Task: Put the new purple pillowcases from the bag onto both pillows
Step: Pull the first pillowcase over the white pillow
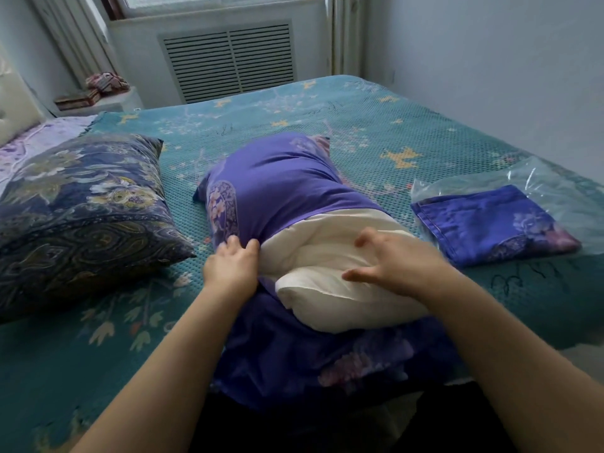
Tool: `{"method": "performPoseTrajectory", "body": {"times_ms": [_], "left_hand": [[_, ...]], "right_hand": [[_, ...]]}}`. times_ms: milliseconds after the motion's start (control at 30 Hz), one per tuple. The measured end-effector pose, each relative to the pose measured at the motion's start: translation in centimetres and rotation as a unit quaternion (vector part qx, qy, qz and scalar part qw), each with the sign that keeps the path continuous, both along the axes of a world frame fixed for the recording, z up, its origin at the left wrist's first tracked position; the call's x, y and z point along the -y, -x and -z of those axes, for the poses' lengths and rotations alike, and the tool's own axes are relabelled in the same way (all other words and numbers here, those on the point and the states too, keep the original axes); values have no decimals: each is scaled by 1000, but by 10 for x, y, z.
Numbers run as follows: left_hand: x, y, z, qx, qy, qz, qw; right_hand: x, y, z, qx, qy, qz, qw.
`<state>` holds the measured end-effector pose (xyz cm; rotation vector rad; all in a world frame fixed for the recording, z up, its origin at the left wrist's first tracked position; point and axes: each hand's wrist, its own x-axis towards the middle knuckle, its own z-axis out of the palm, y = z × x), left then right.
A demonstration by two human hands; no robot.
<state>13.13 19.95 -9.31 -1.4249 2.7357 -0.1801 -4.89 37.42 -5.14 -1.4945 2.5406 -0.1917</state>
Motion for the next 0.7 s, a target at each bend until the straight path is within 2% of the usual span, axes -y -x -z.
{"method": "performPoseTrajectory", "body": {"times_ms": [67, 133, 233, 300, 333, 433, 500, 567, 600, 633, 667, 700], "left_hand": [[-14, 2, 1, -21, -19, -6, 1000], [-25, 5, 0, -28, 1, 14, 1000], [-34, 0, -1, -28, -6, 51, 998], [-39, -6, -5, -80, -21, 59, 995], [-43, -7, -7, -130, -1, 71, 989], [-69, 4, -5, -249, 154, 184, 939], [-94, 19, 7, -228, 144, 290, 918], [-108, 35, 23, -142, 112, 330, 927], [-106, 43, 28, -122, 114, 323, 932], [-98, 48, 27, -134, 122, 303, 935], [-89, 50, 23, -172, 130, 282, 935], [-78, 49, 16, -222, 123, 264, 931]], "right_hand": [[-24, 12, -5, 35, -80, 24, 996], [-40, 19, -7, 113, -139, 56, 982], [-50, 28, -1, 151, -145, 65, 976], [-47, 31, 7, 170, -99, 55, 979], [-45, 32, 11, 175, -65, 57, 981], [-34, 35, 17, 243, 51, 103, 963], [-25, 37, 21, 261, 120, 107, 952], [-18, 35, 24, 262, 214, 89, 937], [-15, 33, 23, 288, 269, 77, 916], [-14, 31, 20, 345, 326, 63, 878], [-14, 28, 16, 431, 381, 49, 817], [-14, 26, 12, 517, 430, 32, 739]]}}
